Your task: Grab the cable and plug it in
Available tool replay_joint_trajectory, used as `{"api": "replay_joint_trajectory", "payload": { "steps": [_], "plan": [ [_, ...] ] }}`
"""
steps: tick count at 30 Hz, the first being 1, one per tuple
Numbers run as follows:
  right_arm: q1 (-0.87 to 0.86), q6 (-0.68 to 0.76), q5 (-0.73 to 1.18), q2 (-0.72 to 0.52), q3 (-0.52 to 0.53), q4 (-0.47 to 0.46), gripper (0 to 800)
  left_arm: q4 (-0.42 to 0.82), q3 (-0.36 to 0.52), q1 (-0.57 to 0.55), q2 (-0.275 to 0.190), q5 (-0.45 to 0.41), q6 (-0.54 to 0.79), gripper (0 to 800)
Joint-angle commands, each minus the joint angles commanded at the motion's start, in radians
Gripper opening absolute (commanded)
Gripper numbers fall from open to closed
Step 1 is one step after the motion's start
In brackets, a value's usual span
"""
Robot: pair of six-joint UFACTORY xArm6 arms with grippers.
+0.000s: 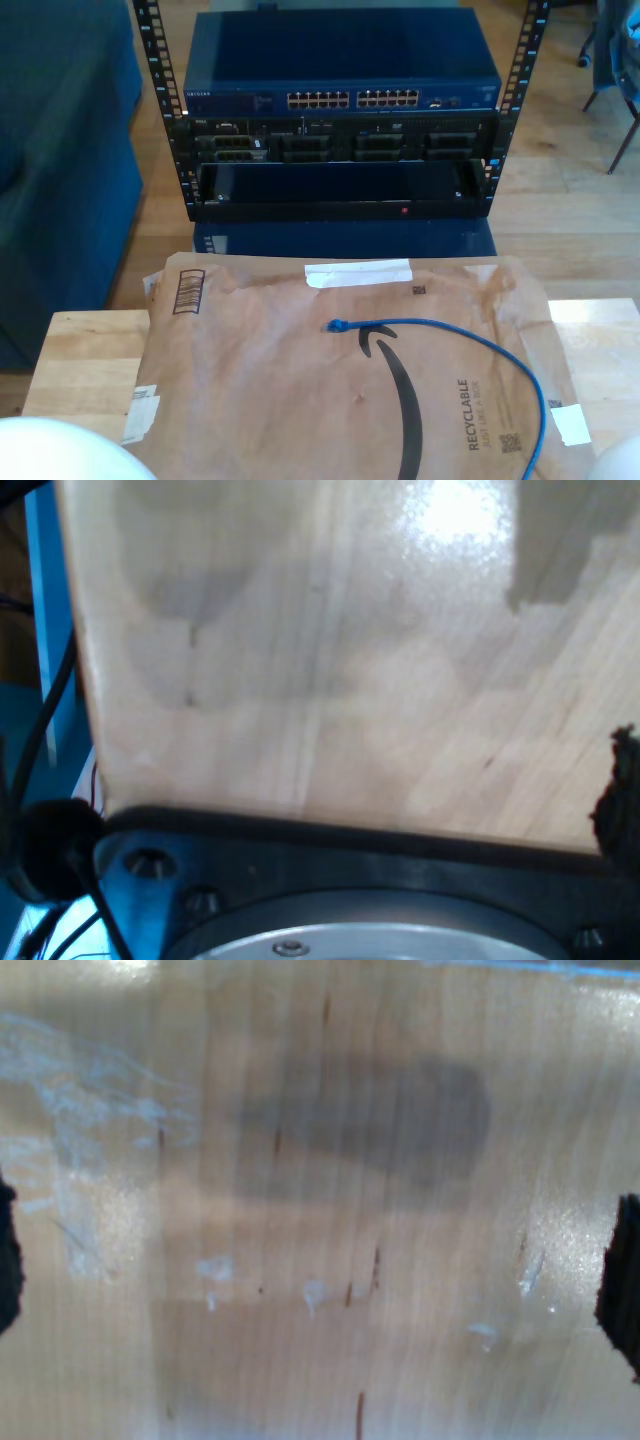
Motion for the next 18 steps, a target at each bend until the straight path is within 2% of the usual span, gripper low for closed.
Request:
{"api": "replay_joint_trajectory", "payload": {
  "steps": [9, 11, 13, 18],
  "plan": [
    [0.0, 0.002, 0.008, -0.003, -0.014, -0.002, 797, -0.002, -0.002, 0.0, 0.0, 0.002, 0.002, 800],
    [0.0, 0.002, 0.051, -0.043, -0.023, -0.003, 797, -0.002, -0.002, 0.0, 0.0, 0.002, 0.002, 800],
    [-0.002, 0.002, 0.144, -0.086, -0.071, -0.006, 797, -0.002, -0.002, 0.0, 0.0, 0.002, 0.002, 800],
    [-0.005, 0.028, 0.336, -0.083, -0.229, 0.003, 796, 0.005, 0.0, -0.003, 0.002, 0.002, -0.002, 800]
  ]
}}
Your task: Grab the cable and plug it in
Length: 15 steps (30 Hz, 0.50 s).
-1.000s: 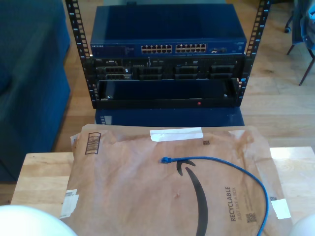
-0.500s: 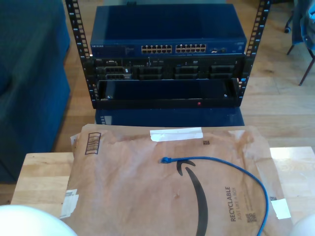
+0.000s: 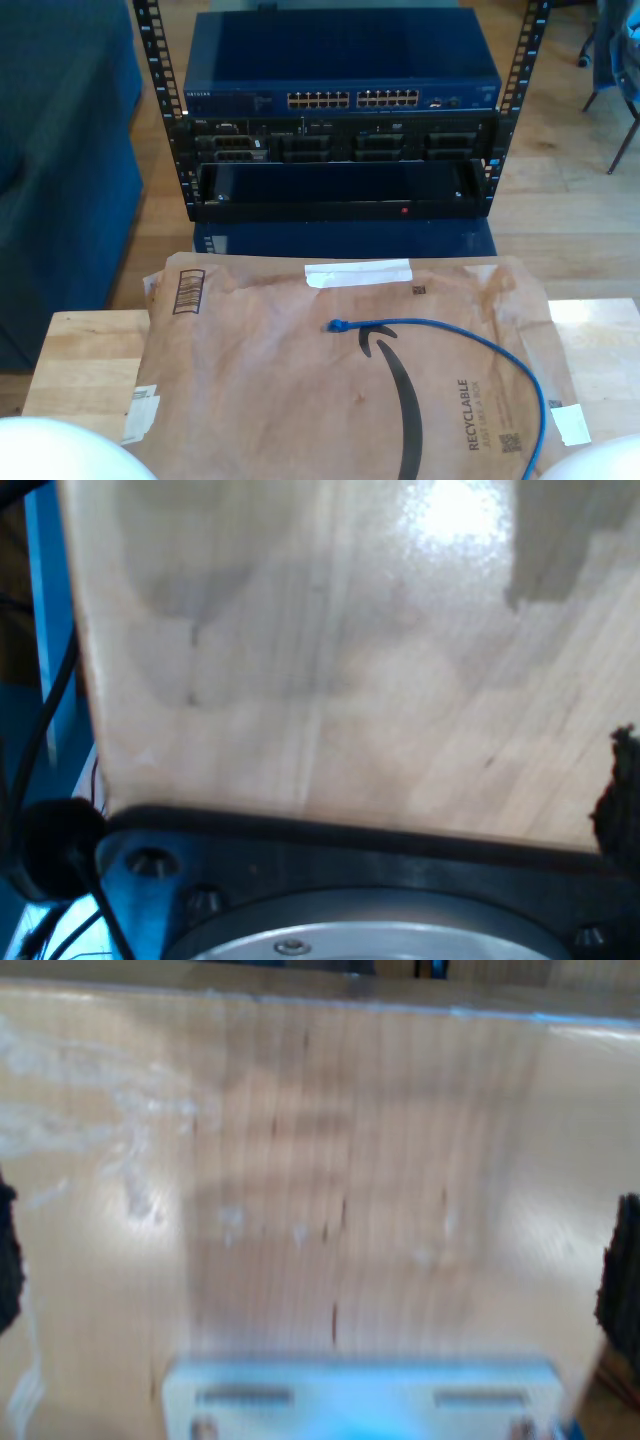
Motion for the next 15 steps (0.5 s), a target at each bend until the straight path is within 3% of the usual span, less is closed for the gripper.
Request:
{"api": "replay_joint_trajectory", "payload": {
  "steps": [4, 7, 12, 15],
  "plan": [
    [0.038, 0.14, 0.074, 0.002, -0.097, 0.005, 796, 0.002, -0.021, 0.0, -0.012, 0.031, -0.002, 800],
    [0.143, 0.245, 0.075, 0.002, -0.127, 0.055, 796, 0.0, -0.12, -0.011, -0.054, 0.206, -0.002, 800],
    [0.259, 0.414, 0.133, 0.008, -0.245, 0.06, 796, -0.005, -0.324, -0.206, -0.058, 0.473, -0.114, 800],
    [0.379, 0.529, 0.15, 0.048, -0.315, 0.061, 796, -0.005, -0.416, -0.365, -0.051, 0.529, -0.281, 800]
  ]
}}
